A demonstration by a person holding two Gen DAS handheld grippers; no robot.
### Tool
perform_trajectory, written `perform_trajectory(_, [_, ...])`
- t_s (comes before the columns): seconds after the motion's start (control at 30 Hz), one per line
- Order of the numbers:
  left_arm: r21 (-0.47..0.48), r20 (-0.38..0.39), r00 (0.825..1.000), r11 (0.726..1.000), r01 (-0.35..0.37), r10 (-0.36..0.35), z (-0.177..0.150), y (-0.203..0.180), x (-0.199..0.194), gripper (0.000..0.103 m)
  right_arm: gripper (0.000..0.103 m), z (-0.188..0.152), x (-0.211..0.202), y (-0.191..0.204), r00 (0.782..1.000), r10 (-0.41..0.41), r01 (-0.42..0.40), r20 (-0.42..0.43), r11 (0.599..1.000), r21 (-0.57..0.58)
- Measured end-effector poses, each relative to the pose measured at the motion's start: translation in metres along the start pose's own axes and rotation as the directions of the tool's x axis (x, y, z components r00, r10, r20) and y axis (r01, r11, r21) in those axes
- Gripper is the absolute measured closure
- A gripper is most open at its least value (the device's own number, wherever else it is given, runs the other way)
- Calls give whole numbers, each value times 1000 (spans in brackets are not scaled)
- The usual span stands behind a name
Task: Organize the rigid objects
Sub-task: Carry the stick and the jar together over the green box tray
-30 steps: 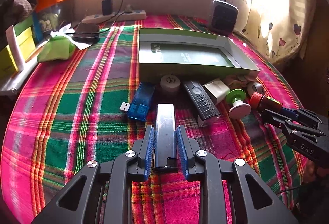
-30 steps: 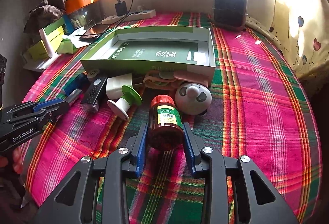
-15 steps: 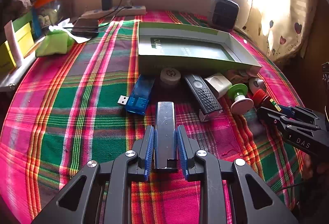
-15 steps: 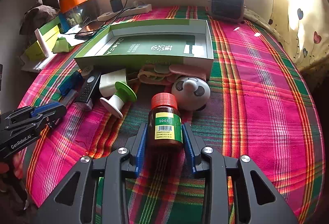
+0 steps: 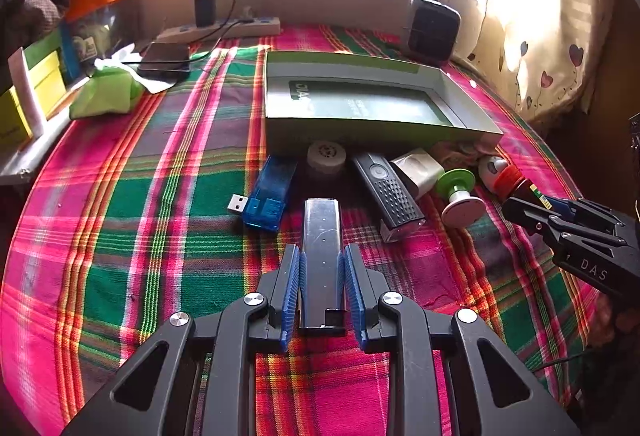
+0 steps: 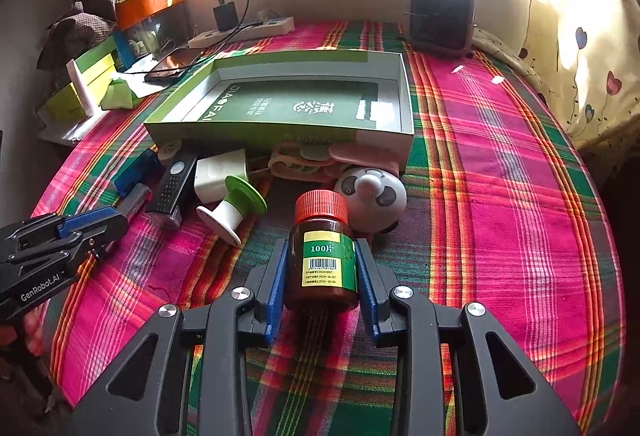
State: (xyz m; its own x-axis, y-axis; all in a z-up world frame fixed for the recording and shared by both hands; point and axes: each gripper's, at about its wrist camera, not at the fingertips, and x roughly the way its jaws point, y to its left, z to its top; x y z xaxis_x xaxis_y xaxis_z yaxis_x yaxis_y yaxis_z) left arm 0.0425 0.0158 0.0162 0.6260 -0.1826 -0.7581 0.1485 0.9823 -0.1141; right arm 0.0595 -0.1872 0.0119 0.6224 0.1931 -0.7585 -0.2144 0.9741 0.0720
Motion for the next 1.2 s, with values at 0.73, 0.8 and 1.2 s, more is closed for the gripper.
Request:
perform_trajectory(0.73, [28,66,996,997,65,-67,84,1,2,81,70,61,0,-16,999,-18,17,48,1000,21])
perform_trajectory(0.8, [24,61,995,997,75,-76,93,3,10,81,70,69,6,-17,999,-20,19,42,1000,21])
perform_trajectory(1.2, [41,9,998,997,67,-67,133,6,62,81,70,114,54,-30,999,-43,43,-4,999,24])
